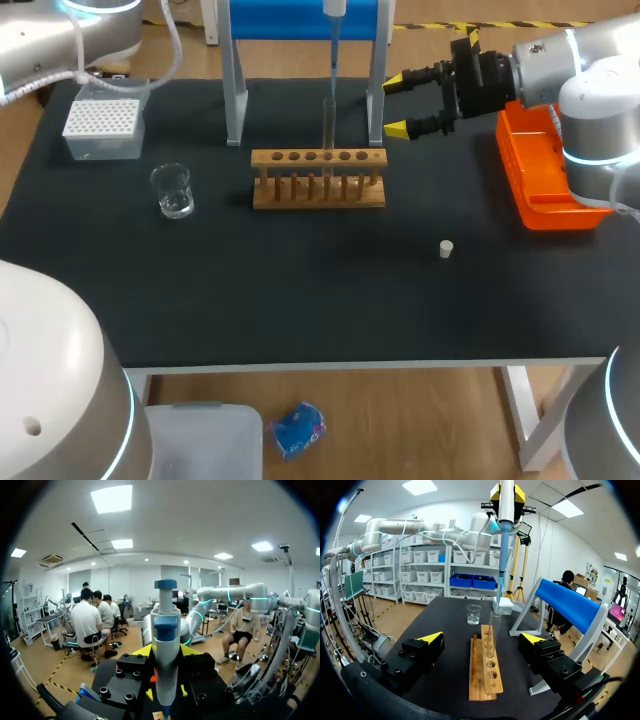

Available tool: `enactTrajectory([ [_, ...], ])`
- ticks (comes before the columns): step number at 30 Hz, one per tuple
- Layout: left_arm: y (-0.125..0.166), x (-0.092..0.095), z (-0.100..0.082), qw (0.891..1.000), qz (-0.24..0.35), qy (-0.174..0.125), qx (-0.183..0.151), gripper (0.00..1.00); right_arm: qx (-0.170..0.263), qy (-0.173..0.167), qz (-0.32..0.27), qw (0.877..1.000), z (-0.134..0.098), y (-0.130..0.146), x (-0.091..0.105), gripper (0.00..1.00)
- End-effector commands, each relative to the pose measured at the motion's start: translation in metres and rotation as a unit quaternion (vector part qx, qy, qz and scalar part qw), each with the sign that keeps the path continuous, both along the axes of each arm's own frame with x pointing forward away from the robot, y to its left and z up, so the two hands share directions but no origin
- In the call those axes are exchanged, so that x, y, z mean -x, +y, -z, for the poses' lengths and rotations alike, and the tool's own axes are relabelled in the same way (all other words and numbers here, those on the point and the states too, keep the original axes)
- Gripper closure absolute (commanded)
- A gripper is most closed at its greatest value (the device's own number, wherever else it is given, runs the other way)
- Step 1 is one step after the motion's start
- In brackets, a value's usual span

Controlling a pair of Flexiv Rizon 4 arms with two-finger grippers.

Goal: Invert the test tube, pick up the pipette, mount the tip to pipette, aspirate from beaker and dispense into the tube, eject the tip, return the pipette, and cap with the stopper.

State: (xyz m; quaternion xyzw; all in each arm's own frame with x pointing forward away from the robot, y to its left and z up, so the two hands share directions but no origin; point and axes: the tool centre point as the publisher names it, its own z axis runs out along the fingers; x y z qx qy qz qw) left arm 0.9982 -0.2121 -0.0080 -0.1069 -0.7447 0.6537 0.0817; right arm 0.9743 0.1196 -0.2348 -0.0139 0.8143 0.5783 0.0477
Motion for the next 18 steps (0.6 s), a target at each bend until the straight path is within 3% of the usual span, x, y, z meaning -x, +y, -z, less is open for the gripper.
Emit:
enactTrajectory([
  [1,0.002,0.004,0.004,1.000,-0.006,0.000,0.004,1.00,0.000,-0.001,0.000,1.000,0.000,0.000,0.000,0.00],
  [18,0.004,0.001,0.018,1.000,-0.009,0.014,0.000,1.00,0.000,-0.001,0.000,1.000,0.000,0.000,0.000,0.00],
])
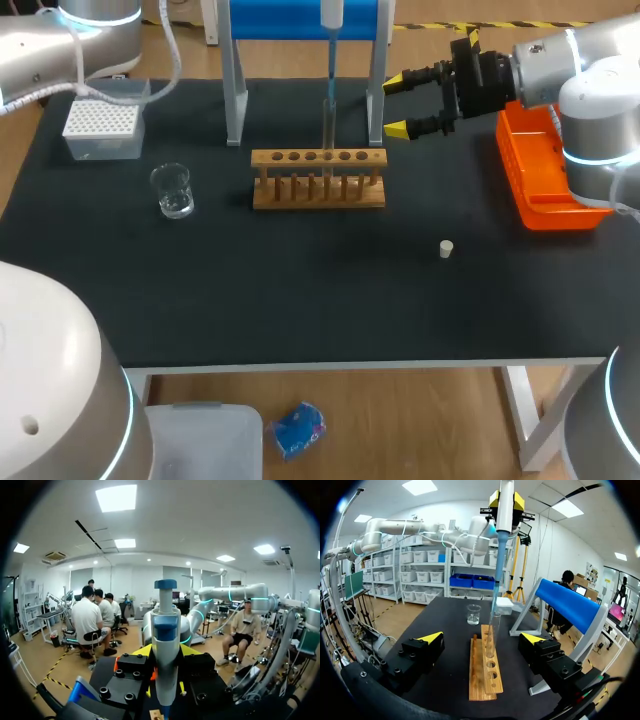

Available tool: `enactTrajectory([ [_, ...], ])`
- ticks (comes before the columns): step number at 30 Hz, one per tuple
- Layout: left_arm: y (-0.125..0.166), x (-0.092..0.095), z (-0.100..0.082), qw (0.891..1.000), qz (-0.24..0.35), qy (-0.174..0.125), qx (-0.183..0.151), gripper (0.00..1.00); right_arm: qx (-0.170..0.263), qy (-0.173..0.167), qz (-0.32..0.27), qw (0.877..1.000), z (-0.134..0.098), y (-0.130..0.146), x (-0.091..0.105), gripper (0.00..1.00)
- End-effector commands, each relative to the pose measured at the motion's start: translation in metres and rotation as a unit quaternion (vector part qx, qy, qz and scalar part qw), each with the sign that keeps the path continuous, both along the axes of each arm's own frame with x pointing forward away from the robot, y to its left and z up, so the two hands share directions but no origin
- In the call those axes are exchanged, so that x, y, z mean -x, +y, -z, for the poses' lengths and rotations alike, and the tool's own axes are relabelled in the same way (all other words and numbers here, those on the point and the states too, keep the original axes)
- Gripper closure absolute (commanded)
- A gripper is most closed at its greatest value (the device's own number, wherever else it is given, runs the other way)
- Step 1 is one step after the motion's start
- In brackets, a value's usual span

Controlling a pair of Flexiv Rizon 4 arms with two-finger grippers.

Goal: Invert the test tube, pick up the pipette, mount the tip to pipette, aspirate from beaker and dispense into the tube, eject the tip, return the pipette, and cap with the stopper.

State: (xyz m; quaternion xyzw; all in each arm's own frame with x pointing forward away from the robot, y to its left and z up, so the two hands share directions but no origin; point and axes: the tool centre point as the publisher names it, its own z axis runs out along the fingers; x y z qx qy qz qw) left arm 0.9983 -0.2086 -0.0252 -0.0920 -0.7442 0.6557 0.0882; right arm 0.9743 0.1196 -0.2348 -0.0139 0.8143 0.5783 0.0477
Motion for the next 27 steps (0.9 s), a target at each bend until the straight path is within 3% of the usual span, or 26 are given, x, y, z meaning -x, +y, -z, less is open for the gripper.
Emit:
enactTrajectory([
  [1,0.0006,0.0010,0.0013,1.000,-0.003,0.000,-0.001,1.00,0.000,-0.001,0.000,1.000,0.0004,0.0000,0.0003,0.00],
  [15,0.0045,-0.0043,0.0064,1.000,-0.011,0.003,-0.009,1.00,0.000,-0.001,0.000,1.000,0.0004,0.0000,0.0003,0.00],
  [27,0.0027,-0.0077,0.0104,1.000,-0.018,-0.005,0.008,1.00,0.000,-0.001,0.000,1.000,0.0004,0.0000,0.0003,0.00],
])
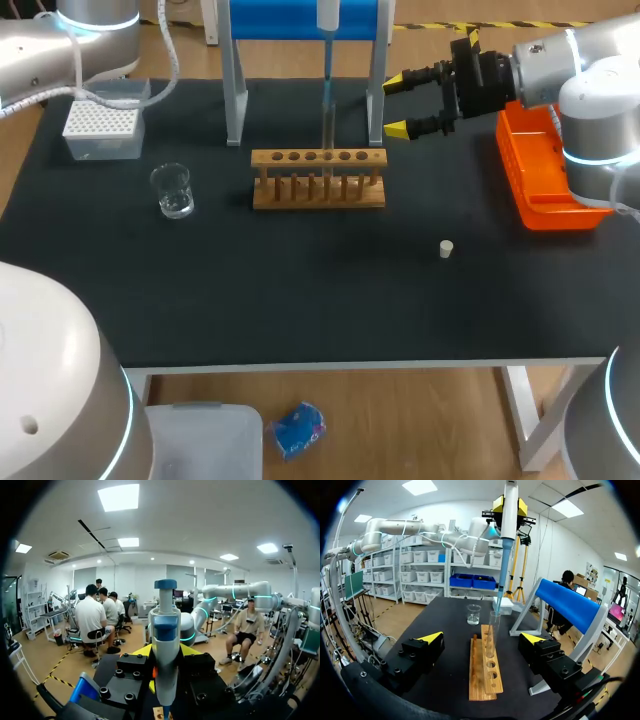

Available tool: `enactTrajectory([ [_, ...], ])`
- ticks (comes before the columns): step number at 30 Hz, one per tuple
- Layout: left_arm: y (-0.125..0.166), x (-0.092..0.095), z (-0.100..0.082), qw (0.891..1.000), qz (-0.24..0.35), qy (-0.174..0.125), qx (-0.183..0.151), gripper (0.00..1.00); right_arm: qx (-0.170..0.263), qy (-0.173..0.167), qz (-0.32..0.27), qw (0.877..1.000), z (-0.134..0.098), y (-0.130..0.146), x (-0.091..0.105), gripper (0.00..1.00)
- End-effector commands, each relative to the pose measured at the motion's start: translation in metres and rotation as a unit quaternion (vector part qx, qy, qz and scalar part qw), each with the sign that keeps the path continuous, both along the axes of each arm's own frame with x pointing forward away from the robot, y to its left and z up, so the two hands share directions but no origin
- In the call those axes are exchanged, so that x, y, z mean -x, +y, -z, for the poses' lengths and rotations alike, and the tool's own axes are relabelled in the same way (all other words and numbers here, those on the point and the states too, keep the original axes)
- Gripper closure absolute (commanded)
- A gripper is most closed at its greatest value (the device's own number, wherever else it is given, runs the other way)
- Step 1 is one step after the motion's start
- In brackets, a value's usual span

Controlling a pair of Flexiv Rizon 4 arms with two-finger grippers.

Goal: Invert the test tube, pick up the pipette, mount the tip to pipette, aspirate from beaker and dispense into the tube, eject the tip, return the pipette, and cap with the stopper.

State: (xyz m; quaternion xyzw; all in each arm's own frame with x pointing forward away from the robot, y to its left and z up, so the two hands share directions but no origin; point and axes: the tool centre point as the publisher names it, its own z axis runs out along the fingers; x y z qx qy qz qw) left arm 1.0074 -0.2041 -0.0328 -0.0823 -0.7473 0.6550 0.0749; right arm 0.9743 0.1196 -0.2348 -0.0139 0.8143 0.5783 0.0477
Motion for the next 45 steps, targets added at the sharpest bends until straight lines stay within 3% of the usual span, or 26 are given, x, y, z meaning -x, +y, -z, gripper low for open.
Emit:
enactTrajectory([
  [1,-0.002,0.001,0.003,1.000,-0.002,-0.002,0.010,1.00,0.000,-0.001,0.000,1.000,0.000,0.000,0.000,0.00],
  [14,-0.008,0.006,0.006,1.000,0.005,-0.004,0.022,1.00,0.000,-0.001,0.000,1.000,0.000,0.000,0.000,0.00],
  [32,-0.005,0.008,0.013,1.000,0.001,-0.018,0.001,1.00,0.000,-0.001,0.000,1.000,0.000,0.000,0.000,0.00],
  [45,-0.005,0.007,0.024,1.000,-0.001,-0.016,0.006,1.00,0.000,-0.001,0.000,1.000,0.000,0.000,0.000,0.00],
])
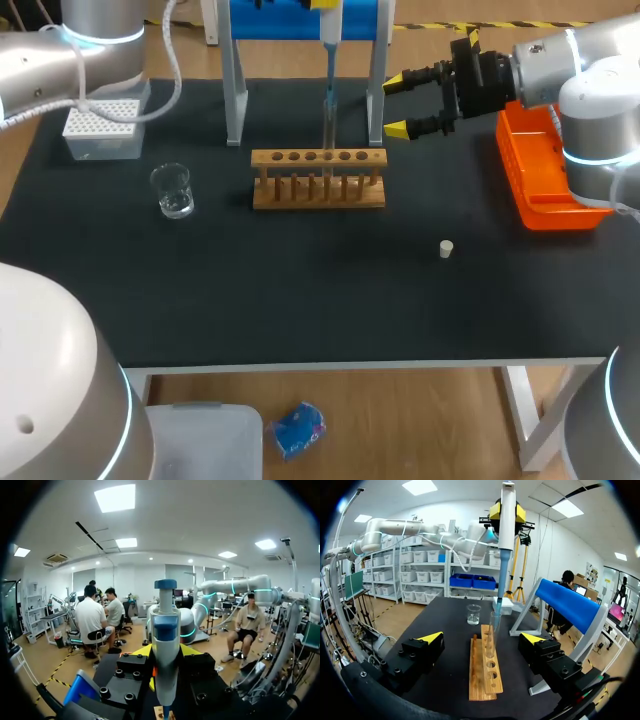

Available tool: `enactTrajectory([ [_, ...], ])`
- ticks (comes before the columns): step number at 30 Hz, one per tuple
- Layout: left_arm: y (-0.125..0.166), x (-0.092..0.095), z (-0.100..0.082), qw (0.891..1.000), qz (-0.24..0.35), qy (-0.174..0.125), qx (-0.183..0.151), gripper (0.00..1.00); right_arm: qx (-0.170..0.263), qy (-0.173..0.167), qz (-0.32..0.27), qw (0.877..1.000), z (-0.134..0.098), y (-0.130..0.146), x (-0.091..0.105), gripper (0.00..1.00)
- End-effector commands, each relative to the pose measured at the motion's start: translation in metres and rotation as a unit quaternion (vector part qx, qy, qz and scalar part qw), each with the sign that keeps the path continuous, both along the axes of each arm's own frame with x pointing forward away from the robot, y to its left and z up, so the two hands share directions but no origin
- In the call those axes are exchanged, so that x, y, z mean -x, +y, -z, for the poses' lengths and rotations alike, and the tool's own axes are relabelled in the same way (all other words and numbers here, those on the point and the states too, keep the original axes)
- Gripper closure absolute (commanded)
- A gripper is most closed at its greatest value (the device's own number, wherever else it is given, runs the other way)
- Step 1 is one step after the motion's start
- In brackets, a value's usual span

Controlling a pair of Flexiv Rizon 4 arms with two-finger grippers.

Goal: Invert the test tube, pick up the pipette, mount the tip to pipette, aspirate from beaker and dispense into the tube, eject the tip, return the pipette, and cap with the stopper.

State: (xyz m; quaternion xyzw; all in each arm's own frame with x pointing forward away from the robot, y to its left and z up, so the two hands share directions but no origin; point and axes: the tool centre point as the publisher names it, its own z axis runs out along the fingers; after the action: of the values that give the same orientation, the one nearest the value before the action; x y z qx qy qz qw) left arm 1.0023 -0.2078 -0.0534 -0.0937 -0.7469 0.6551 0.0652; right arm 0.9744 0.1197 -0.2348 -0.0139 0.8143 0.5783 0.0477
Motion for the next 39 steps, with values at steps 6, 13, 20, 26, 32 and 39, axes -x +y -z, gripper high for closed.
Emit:
enactTrajectory([
  [6,-0.001,0.001,0.007,1.000,-0.003,-0.002,0.007,1.00,0.000,-0.001,0.001,1.000,0.000,0.000,0.000,0.00],
  [13,-0.001,-0.002,0.009,1.000,-0.003,-0.004,0.003,1.00,0.000,-0.001,0.001,1.000,0.000,0.000,0.000,0.00],
  [20,-0.001,-0.002,0.013,1.000,-0.003,-0.002,0.003,1.00,0.000,-0.001,0.001,1.000,0.000,0.000,0.000,0.00],
  [26,-0.002,-0.002,0.017,1.000,-0.002,0.000,0.003,1.00,0.000,-0.001,0.001,1.000,0.000,0.000,0.000,0.00],
  [32,-0.002,-0.002,0.021,1.000,-0.003,0.002,0.004,1.00,0.000,-0.001,0.001,1.000,0.000,0.000,0.000,0.00],
  [39,-0.002,-0.003,0.024,1.000,-0.004,0.003,0.005,1.00,0.000,-0.001,0.001,1.000,0.000,0.000,0.000,0.00],
])
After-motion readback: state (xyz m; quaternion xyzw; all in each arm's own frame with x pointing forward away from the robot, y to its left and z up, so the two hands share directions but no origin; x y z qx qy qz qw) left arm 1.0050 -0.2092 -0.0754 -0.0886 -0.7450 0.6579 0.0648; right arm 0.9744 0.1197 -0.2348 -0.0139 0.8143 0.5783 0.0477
